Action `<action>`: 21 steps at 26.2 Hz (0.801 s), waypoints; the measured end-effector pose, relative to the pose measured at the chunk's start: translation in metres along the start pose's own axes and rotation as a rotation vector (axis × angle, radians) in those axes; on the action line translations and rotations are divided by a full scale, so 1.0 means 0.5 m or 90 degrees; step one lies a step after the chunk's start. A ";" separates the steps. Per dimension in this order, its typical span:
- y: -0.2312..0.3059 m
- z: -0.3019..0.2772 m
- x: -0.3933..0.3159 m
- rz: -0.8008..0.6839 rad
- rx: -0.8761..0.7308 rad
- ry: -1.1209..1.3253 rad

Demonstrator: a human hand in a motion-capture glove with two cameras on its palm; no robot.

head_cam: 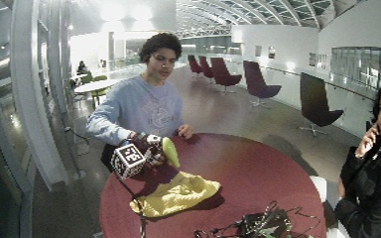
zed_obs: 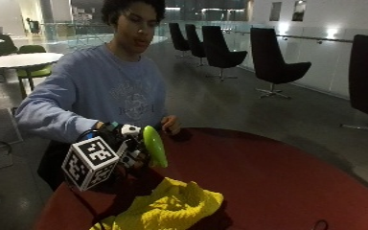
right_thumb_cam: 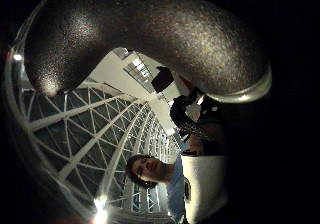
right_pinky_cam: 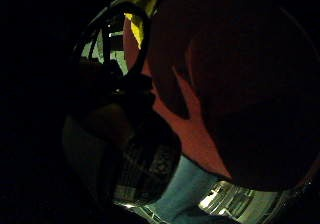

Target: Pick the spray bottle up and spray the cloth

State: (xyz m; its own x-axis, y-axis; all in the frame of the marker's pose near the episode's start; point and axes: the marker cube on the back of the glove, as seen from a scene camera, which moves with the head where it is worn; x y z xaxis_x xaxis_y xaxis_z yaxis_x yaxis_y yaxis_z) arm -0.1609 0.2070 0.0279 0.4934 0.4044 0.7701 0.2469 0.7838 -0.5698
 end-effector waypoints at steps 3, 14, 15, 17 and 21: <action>0.002 0.015 -0.008 -0.042 -0.003 -0.003; -0.037 0.161 -0.118 -0.360 -0.035 -0.004; -0.044 0.185 -0.130 -0.395 -0.042 0.001; -0.059 0.239 -0.153 -0.464 -0.054 0.012; -0.082 0.348 -0.190 -0.568 -0.088 0.037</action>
State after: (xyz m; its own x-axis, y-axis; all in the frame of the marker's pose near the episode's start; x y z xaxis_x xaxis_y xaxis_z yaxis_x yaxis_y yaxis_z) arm -0.3630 0.2188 0.0281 0.1107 -0.3536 0.9288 0.6535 0.7300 0.2000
